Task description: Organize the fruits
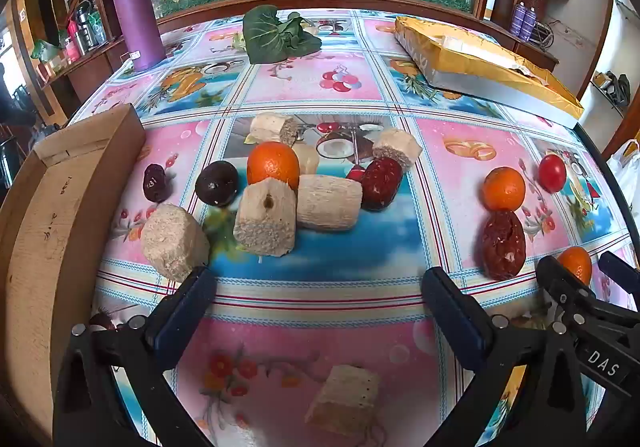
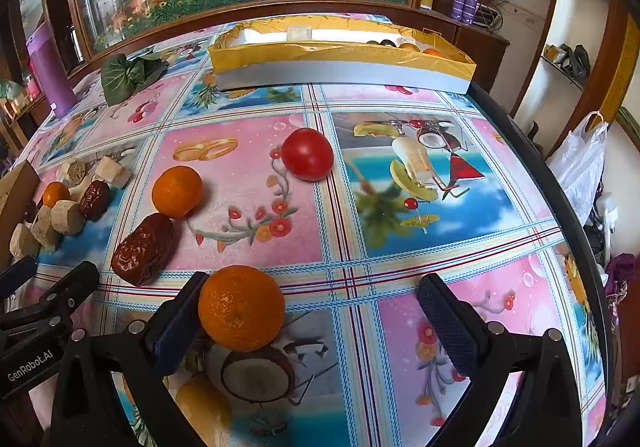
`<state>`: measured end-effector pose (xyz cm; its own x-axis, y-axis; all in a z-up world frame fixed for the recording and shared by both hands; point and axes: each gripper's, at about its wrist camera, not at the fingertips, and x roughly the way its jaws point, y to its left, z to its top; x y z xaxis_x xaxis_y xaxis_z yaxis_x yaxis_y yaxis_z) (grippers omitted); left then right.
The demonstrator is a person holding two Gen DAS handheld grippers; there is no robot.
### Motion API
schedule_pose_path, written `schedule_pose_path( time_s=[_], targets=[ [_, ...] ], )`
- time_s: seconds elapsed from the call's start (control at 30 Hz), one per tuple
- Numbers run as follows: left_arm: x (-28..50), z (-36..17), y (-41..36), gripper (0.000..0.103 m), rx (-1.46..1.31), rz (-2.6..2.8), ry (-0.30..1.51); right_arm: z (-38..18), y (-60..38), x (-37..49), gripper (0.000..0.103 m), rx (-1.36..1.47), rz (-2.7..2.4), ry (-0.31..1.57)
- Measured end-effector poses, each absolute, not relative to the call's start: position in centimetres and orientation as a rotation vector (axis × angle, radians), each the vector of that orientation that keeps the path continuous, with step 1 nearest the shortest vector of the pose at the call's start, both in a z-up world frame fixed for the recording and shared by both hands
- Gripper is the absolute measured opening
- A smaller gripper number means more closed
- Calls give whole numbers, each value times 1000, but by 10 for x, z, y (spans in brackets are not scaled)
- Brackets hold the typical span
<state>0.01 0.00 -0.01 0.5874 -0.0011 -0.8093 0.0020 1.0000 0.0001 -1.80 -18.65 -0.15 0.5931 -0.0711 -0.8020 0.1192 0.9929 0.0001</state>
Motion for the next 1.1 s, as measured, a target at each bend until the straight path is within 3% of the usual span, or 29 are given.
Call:
schedule_pose_path(
  time_s=[1.1],
  targets=[
    [9, -1, 4, 103, 32, -66, 1005, -2, -188, -21, 102, 62, -101, 987]
  ],
)
